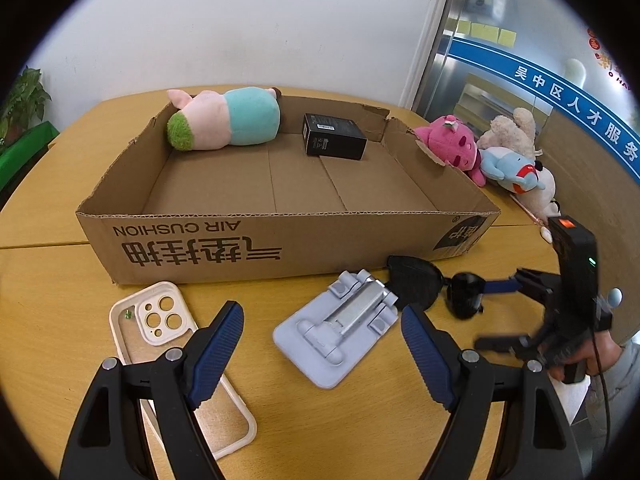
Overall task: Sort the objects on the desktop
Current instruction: 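Move the left gripper to the black sunglasses and close on the lens bridge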
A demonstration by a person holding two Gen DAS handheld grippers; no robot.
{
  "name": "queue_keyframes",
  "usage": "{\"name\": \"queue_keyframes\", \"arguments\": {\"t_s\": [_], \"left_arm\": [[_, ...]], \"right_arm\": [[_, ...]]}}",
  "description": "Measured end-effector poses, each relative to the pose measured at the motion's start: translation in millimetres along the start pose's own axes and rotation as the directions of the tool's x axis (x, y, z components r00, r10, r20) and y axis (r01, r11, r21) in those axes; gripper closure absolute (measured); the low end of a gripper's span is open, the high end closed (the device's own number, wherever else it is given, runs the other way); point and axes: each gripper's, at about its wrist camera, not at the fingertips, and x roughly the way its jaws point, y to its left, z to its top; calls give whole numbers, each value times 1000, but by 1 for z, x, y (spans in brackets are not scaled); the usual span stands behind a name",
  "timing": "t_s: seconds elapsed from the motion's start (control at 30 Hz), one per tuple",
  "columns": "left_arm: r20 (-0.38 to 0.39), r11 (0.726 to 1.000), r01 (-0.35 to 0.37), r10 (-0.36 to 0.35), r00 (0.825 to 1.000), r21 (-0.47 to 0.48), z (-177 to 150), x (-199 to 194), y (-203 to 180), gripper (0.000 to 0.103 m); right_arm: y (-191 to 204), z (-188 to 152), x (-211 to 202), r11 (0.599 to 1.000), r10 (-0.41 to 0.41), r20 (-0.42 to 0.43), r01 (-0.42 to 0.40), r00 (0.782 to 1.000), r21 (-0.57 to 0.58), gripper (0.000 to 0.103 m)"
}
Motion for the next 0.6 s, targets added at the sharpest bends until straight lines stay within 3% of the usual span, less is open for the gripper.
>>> {"name": "queue_keyframes", "arguments": {"t_s": [0.1, 0.2, 0.27, 0.37, 0.6], "left_arm": [[-6, 1000, 11, -11, 1000, -4, 0, 1, 2, 22], [-12, 1000, 24, -24, 1000, -10, -1, 3, 1, 22], [-22, 999, 35, -35, 999, -18, -1, 5, 0, 22], [-34, 998, 60, -61, 998, -26, -1, 7, -3, 22], [-71, 990, 123, -127, 989, -62, -1, 17, -5, 23]], "right_arm": [[31, -11, -16, 993, 87, -4, -87, 996, -74, 1], [44, -11, -31, 990, 13, 42, -7, 999, -142, 0], [38, -4, -29, 991, -54, 61, 61, 997, -122, 0], [32, 3, -12, 992, -76, 43, 80, 996, -93, 1], [46, -5, 16, 977, -176, -42, 169, 983, -132, 22]]}}
